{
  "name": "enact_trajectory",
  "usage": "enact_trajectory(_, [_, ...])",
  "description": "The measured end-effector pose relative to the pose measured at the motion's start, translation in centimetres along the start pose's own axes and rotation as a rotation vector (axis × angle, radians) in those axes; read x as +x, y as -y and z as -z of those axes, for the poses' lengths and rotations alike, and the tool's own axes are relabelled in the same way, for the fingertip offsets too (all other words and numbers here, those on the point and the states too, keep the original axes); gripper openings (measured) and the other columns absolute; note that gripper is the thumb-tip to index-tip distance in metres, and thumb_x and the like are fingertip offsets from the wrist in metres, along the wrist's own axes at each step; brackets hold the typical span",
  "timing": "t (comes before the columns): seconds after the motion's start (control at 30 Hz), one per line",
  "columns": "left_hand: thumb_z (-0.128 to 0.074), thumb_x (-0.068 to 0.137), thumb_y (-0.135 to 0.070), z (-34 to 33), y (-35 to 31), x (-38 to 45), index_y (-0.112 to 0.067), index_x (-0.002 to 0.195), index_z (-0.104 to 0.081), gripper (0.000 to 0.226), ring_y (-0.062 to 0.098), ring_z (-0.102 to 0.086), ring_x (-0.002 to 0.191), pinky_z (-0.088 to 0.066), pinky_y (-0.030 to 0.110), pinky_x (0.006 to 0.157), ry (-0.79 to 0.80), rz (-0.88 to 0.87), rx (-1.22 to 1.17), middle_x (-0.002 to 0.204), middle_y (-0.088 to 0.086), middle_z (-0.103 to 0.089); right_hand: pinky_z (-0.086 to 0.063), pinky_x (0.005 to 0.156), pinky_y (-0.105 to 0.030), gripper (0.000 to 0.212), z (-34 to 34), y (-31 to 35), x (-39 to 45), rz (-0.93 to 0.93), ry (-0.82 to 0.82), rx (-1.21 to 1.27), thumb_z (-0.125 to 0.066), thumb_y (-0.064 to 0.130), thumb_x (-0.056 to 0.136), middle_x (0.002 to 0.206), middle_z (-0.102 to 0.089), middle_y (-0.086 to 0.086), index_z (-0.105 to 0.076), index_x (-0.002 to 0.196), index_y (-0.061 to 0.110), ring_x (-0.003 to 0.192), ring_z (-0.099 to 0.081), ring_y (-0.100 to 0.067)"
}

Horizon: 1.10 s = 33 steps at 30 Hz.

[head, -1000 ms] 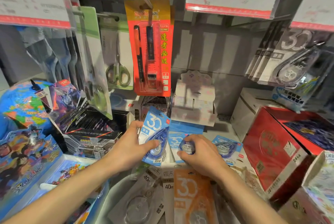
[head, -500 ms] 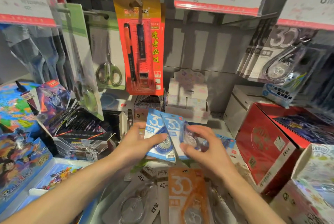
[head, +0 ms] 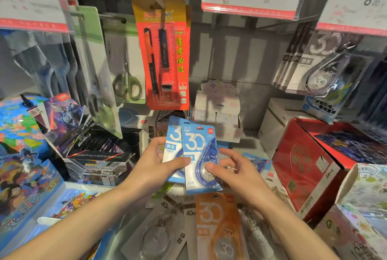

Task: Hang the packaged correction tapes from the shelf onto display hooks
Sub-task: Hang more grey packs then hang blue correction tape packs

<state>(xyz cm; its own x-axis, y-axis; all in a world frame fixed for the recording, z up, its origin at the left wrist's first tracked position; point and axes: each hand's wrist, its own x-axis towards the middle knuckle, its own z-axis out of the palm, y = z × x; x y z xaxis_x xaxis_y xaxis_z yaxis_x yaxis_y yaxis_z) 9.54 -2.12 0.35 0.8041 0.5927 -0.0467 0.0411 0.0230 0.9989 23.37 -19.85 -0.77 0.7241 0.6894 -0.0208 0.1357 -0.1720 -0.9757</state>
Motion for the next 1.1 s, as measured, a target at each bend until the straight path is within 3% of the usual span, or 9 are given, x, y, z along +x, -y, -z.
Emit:
enact_trajectory(0.07, [-0.081,0.083,-0.005,0.3,-0.1,-0.5,-0.02,0.121,-0.051,0.052,0.018,-0.08,0.088,-0.061,0.024,0.068,0.021,-0.028,0.023,0.1,0.001,-0.082,-0.059,0.07,-0.026,0.064,-0.1,0.2,-0.3,-0.006,0.02,0.123,-0.091,0.031,0.069,0.092,-0.078,-0.005,-0.061,0.124,0.016,0.08,-0.078,-0.015])
enact_trajectory(0.17, [-0.081,0.084,-0.011,0.8,-0.2,-1.3,-0.023,0.124,-0.052,0.051,0.018,-0.079,0.092,-0.062,0.03,0.075,0.04,-0.068,0.05,0.103,0.0,-0.082,-0.062,0.07,-0.033,0.078,0.0,0.6,-1.2,-0.02,0.045,0.251,-0.092,0.03,0.055,0.104,-0.08,-0.015,-0.056,0.122,0.01,0.086,-0.079,-0.024])
enact_trajectory(0.33, [-0.082,0.084,-0.019,1.7,-0.3,-2.5,-0.03,0.128,-0.054,0.053,0.018,-0.078,0.097,-0.059,0.045,0.089,0.075,-0.141,0.101,0.105,-0.003,-0.082,-0.062,0.07,-0.032,0.065,1.4,1.7,-3.4,0.046,0.021,0.293,-0.084,0.013,0.071,0.11,-0.08,-0.016,-0.052,0.127,0.007,0.092,-0.079,-0.027])
enact_trajectory(0.47, [-0.084,0.078,-0.03,1.4,-0.9,-3.4,-0.037,0.128,-0.055,0.058,0.016,-0.077,0.101,-0.058,0.049,0.093,0.093,-0.235,0.127,0.11,-0.006,-0.08,-0.061,0.073,-0.031,0.07,2.9,2.7,-5.4,0.118,-0.029,0.254,-0.087,0.022,0.069,0.111,-0.08,-0.012,-0.053,0.129,0.01,0.095,-0.079,-0.025])
enact_trajectory(0.57, [-0.082,0.066,-0.045,0.6,-1.9,-4.0,-0.044,0.121,-0.057,0.06,0.014,-0.076,0.101,-0.059,0.043,0.089,0.087,-0.308,0.13,0.111,-0.008,-0.079,-0.062,0.074,-0.032,0.072,4.0,3.6,-6.7,0.164,-0.052,0.226,-0.092,0.026,0.068,0.112,-0.08,-0.011,-0.055,0.129,0.014,0.098,-0.078,-0.027])
enact_trajectory(0.7, [-0.082,0.069,-0.04,-0.5,-3.2,-4.9,-0.043,0.12,-0.057,0.057,0.014,-0.077,0.1,-0.059,0.03,0.076,0.098,-0.371,0.118,0.112,-0.01,-0.079,-0.062,0.071,-0.032,0.069,5.5,5.3,-8.3,0.25,-0.051,0.206,-0.085,0.029,0.068,0.112,-0.08,-0.009,-0.055,0.128,0.015,0.094,-0.079,-0.025])
enact_trajectory(0.77, [-0.082,0.068,-0.043,-1.3,-4.2,-5.5,-0.043,0.122,-0.057,0.059,0.012,-0.076,0.099,-0.06,0.031,0.075,0.089,-0.406,0.119,0.114,-0.012,-0.078,-0.063,0.069,-0.032,0.068,6.4,6.1,-9.0,0.291,-0.057,0.198,-0.083,0.028,0.067,0.111,-0.08,-0.008,-0.055,0.128,0.014,0.092,-0.079,-0.023])
enact_trajectory(0.93, [-0.079,0.087,-0.017,-4.9,-6.5,-7.2,-0.04,0.124,-0.056,0.05,0.011,-0.077,0.098,-0.062,0.026,0.069,0.05,-0.505,0.143,0.111,-0.012,-0.079,-0.061,0.067,-0.025,0.059,10.0,7.7,-10.7,0.39,-0.048,0.208,-0.08,0.02,0.072,0.109,-0.08,-0.008,-0.056,0.126,0.011,0.091,-0.079,-0.021])
enact_trajectory(1.1, [-0.078,0.088,-0.014,-11.3,-7.8,-9.0,-0.041,0.127,-0.049,0.055,0.016,-0.079,0.092,-0.063,0.036,0.072,-0.045,-0.555,0.177,0.103,-0.007,-0.081,-0.06,0.069,-0.023,0.062,16.4,8.0,-12.6,0.452,-0.029,0.187,-0.08,0.026,0.071,0.11,-0.081,-0.004,-0.056,0.127,0.014,0.094,-0.079,-0.019])
